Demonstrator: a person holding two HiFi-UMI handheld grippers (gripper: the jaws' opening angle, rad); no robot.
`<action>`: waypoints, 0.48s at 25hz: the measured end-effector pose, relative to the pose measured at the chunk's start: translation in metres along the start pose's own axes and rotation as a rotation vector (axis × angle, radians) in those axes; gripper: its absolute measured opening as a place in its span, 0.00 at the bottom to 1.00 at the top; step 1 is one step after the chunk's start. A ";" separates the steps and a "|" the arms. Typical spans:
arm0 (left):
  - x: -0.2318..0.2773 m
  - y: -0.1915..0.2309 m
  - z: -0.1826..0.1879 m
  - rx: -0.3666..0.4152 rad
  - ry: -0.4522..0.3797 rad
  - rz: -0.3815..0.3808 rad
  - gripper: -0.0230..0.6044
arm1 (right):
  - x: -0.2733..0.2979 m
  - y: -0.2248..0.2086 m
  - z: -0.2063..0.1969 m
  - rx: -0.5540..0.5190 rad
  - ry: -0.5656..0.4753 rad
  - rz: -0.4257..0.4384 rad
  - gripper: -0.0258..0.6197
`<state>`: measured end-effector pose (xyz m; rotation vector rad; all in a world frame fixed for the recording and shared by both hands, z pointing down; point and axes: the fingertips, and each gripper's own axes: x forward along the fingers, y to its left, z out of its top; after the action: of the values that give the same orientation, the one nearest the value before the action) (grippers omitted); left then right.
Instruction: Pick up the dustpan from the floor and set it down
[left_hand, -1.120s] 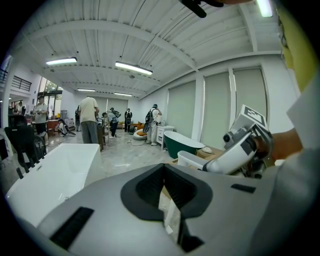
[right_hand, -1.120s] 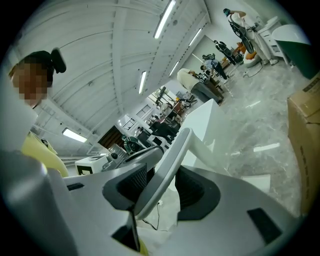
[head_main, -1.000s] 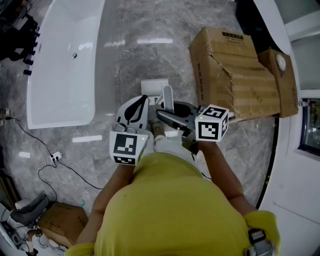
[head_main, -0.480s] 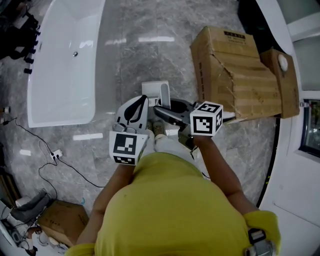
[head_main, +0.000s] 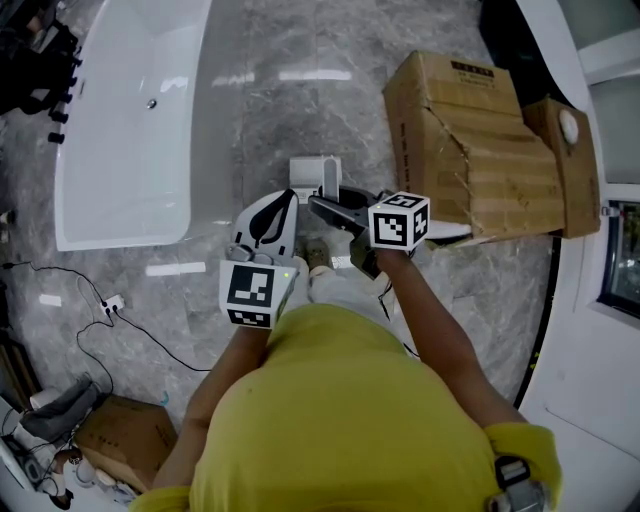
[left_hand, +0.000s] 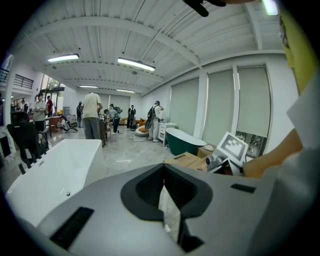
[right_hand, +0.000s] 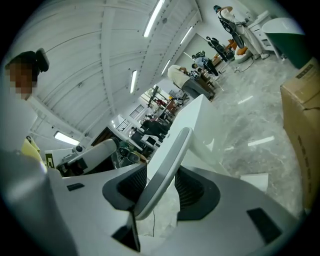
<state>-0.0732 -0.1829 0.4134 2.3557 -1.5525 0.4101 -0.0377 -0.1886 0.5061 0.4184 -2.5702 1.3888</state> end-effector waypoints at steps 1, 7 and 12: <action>0.000 0.000 0.000 -0.001 0.001 0.001 0.04 | 0.003 -0.007 -0.001 0.002 0.003 -0.005 0.33; -0.001 0.003 -0.006 -0.010 0.011 0.006 0.04 | 0.020 -0.046 -0.016 0.000 0.040 -0.045 0.33; -0.002 0.008 -0.011 -0.015 0.021 0.013 0.04 | 0.026 -0.070 -0.022 0.020 0.051 -0.084 0.32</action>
<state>-0.0826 -0.1800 0.4231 2.3238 -1.5563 0.4226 -0.0386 -0.2106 0.5807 0.4821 -2.4710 1.3792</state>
